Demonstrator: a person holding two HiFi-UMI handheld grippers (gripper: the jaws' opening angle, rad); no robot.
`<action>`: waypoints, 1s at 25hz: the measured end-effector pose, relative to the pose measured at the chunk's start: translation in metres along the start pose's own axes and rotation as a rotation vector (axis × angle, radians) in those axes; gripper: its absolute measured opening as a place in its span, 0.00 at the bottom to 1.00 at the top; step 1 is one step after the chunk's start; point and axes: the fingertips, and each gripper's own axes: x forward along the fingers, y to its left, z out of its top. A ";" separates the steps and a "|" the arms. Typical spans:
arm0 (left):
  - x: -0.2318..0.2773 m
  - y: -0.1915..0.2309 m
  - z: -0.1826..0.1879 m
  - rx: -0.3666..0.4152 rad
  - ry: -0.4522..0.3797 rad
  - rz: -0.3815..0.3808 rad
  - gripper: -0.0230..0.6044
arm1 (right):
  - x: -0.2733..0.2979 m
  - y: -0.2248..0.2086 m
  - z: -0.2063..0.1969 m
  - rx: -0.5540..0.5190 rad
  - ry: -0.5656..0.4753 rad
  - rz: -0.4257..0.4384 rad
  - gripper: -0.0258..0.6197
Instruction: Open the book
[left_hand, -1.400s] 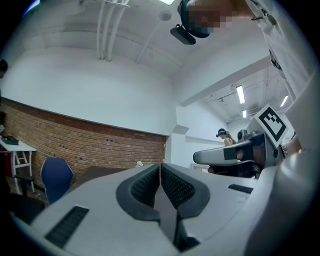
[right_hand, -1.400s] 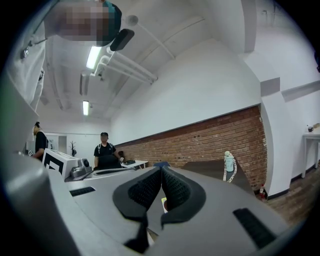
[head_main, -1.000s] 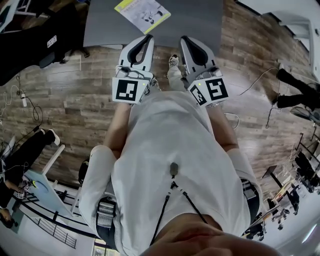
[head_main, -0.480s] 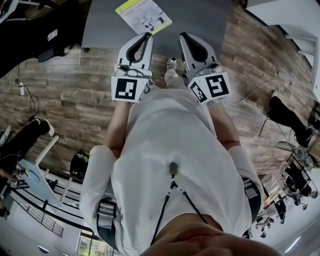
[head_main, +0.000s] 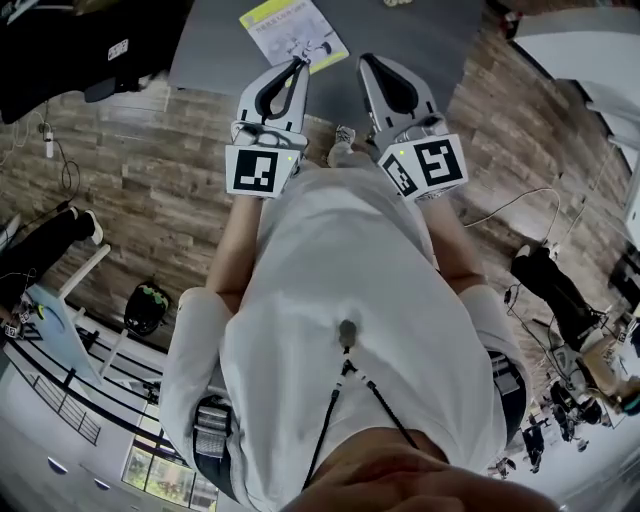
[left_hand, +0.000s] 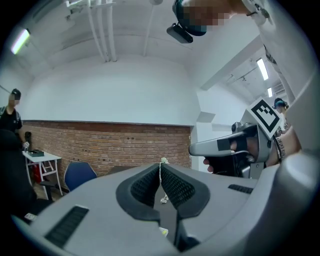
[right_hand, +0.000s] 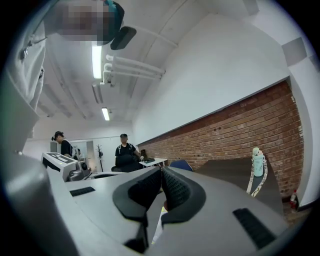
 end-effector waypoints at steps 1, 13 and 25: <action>0.004 -0.001 -0.002 0.008 0.003 0.006 0.08 | 0.002 -0.005 0.001 0.000 -0.001 0.010 0.10; 0.030 -0.023 -0.056 0.082 0.175 0.081 0.08 | 0.005 -0.050 -0.001 0.007 -0.003 0.116 0.10; 0.066 -0.010 -0.105 0.068 0.263 0.072 0.08 | 0.035 -0.078 -0.024 0.028 0.052 0.127 0.10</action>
